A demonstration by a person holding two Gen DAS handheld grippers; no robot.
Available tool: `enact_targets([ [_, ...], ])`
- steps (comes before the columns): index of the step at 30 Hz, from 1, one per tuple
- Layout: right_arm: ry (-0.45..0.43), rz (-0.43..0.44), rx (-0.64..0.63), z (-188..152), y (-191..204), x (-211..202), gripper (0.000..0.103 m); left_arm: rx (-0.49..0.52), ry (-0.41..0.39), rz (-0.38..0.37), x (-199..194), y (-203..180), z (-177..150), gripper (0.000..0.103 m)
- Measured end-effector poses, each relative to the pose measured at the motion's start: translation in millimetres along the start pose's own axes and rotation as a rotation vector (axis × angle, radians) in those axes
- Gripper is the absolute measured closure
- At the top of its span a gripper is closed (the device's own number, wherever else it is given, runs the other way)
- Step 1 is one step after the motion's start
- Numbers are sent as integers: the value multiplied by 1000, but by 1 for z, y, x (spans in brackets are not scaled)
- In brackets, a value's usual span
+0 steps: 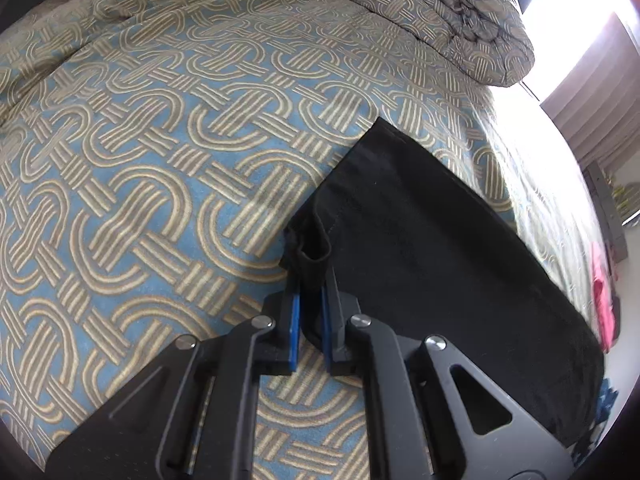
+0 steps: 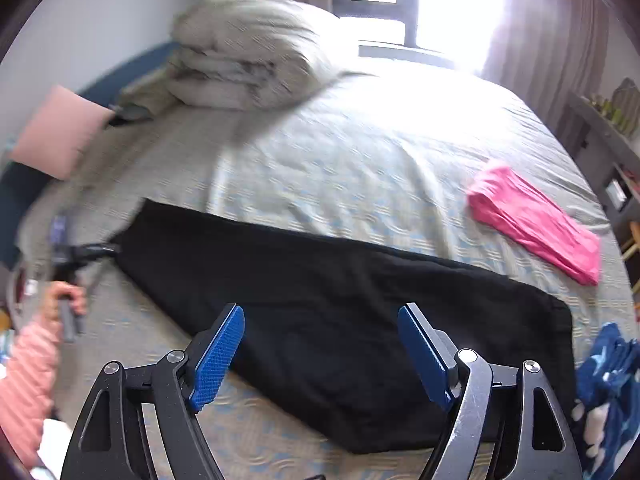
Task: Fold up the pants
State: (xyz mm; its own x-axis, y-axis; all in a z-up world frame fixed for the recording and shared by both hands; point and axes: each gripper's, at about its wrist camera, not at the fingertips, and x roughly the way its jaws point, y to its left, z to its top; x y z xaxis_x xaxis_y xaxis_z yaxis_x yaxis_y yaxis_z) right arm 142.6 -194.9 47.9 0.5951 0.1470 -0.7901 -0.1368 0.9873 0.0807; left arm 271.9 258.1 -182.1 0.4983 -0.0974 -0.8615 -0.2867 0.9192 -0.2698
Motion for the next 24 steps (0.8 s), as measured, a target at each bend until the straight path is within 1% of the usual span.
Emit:
enact_targets([
  [3,-20,99,-36,-5,29,-13,22,46,-15,14,1,-6,-1,93],
  [4,-23,120,-53,-7,38,-14,22,58,-19,14,1,-6,-1,93],
  [6,-28,152,-82,-9,56,-6,22,65,-20,6,1,-5,-1,93],
  [8,-12,164,-81,-8,71,13,22,54,-11,-15,-1,-2,1,93],
  [10,18,199,-63,1,88,32,22,44,-9,-37,-3,1,4,93],
  [11,20,234,-76,8,100,37,22,48,-11,-46,-5,1,5,93],
  [12,6,264,-104,14,112,41,22,56,-13,-49,-6,1,6,93],
  [14,-46,291,-162,27,138,40,22,75,-16,-48,-6,0,6,93],
  [16,-65,282,-189,37,154,49,22,84,-18,-49,-5,0,5,93],
  [19,-18,198,-210,44,164,90,22,79,-20,-62,-4,3,4,93],
  [20,9,167,-218,43,166,105,22,74,-19,-68,-4,4,4,93],
  [21,66,136,-227,38,166,131,22,71,-19,-72,-3,5,3,93],
  [22,114,121,-231,35,165,150,23,68,-21,-76,-4,5,3,93],
  [23,159,111,-226,30,163,168,25,67,-24,-80,-5,6,2,93],
  [24,216,103,-203,22,158,190,32,70,-26,-81,-6,5,1,93],
])
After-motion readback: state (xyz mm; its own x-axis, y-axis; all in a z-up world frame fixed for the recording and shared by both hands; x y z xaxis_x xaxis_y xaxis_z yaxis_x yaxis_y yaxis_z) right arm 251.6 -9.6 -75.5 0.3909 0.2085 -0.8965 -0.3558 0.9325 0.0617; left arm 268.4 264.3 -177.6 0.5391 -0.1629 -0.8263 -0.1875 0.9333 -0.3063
